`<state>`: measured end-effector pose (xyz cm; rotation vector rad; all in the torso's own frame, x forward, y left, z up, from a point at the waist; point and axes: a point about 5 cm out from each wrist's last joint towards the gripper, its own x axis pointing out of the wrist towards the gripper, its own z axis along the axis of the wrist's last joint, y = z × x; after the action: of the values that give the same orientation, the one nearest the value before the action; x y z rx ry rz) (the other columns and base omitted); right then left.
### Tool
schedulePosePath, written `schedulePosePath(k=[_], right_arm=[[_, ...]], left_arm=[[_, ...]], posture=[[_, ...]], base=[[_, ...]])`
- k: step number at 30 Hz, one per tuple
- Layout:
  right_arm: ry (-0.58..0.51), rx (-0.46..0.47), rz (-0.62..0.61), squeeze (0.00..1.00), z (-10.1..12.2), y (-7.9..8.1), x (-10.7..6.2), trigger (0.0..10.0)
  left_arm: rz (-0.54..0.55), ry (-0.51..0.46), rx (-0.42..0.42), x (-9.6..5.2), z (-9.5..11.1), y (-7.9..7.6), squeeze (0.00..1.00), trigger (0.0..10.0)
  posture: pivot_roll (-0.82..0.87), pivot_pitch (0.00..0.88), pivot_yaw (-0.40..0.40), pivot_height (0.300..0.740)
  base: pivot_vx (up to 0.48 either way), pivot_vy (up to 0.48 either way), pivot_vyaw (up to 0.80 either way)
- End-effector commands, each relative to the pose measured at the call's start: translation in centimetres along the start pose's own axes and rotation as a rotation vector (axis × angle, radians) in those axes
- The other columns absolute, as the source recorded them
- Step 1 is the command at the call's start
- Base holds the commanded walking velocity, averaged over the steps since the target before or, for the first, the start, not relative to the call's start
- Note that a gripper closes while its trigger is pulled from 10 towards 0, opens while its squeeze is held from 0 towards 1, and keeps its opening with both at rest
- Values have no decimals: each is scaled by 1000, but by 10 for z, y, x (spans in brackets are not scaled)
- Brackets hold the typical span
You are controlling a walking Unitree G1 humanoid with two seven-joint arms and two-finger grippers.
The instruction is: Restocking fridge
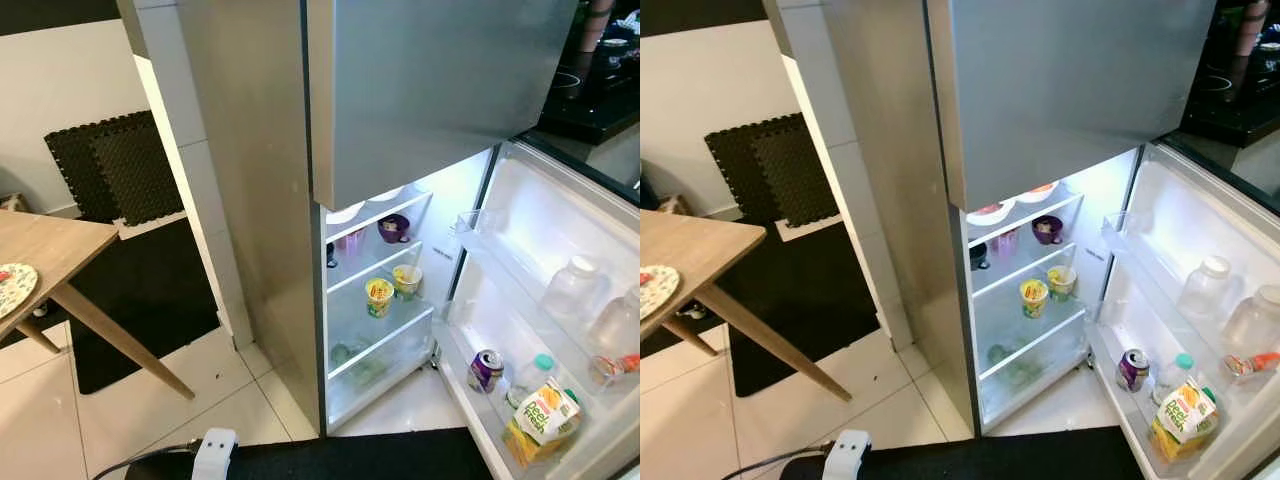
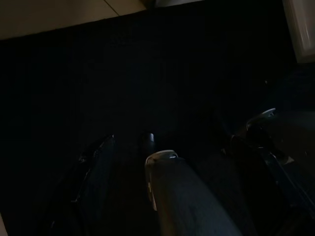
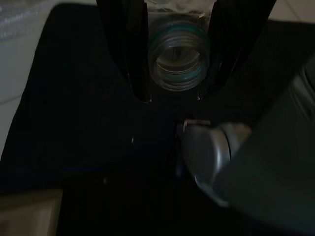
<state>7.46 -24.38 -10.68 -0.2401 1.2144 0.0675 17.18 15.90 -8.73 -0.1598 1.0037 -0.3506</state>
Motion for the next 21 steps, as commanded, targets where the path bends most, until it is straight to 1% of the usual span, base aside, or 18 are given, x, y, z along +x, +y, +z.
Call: schedulePosePath(k=[1, 4, 8, 11, 15, 17, 18, 19, 20, 21], right_arm=[[11, 7, 3, 0, -1, 3, 0, 10000], [15, 7, 3, 0, -1, 3, 1, 10000], [13, -19, 12, 0, 2, 2, 1, 10000], [7, -59, 12, 0, 9, 1, 2, 10000], [-10, -146, 24, 0, 24, 1, 5, 10000], [-15, -163, 26, 0, 27, 1, 6, 10000], [-21, -181, 26, 0, 30, 1, 6, 10000], [-21, -181, 26, 0, 30, 1, 6, 10000], [-30, -206, 29, 0, 36, 1, 7, 10000], [-30, -206, 29, 0, 36, 1, 7, 10000]], left_arm=[[-3, 8, 9, 1, -2, -4, 0, 10000], [-4, 9, 8, 2, -3, -4, 0, 10000], [-3, 9, -4, 2, -5, -7, 0, 10000], [7, -4, -25, 3, -5, -8, 0, 10000], [22, -9, -52, 2, -10, -7, 0, 10000], [25, -8, -55, 2, -11, -7, 0, 10000], [31, -9, -63, 1, -13, -7, 0, 10000], [31, -9, -63, 1, -13, -7, 0, 10000], [38, -13, -76, 1, -14, -7, 0, 10000], [38, -13, -76, 1, -14, -7, 0, 10000]], posture=[[-230, 0, 23, 740], [-229, 0, 22, 740], [-211, 0, 9, 740], [-182, 0, -14, 740], [-148, 0, -41, 740], [-143, 0, -44, 740], [-121, 0, -61, 740], [-121, 0, -61, 740], [-96, 0, -80, 740], [-96, 0, -80, 740]], base=[[0, 0, 0], [0, 0, 0], [0, 0, -800], [0, 0, -800], [0, 0, 0], [0, 0, 0], [0, 0, 0], [0, 0, 0], [0, 0, 0], [0, 0, 0]])
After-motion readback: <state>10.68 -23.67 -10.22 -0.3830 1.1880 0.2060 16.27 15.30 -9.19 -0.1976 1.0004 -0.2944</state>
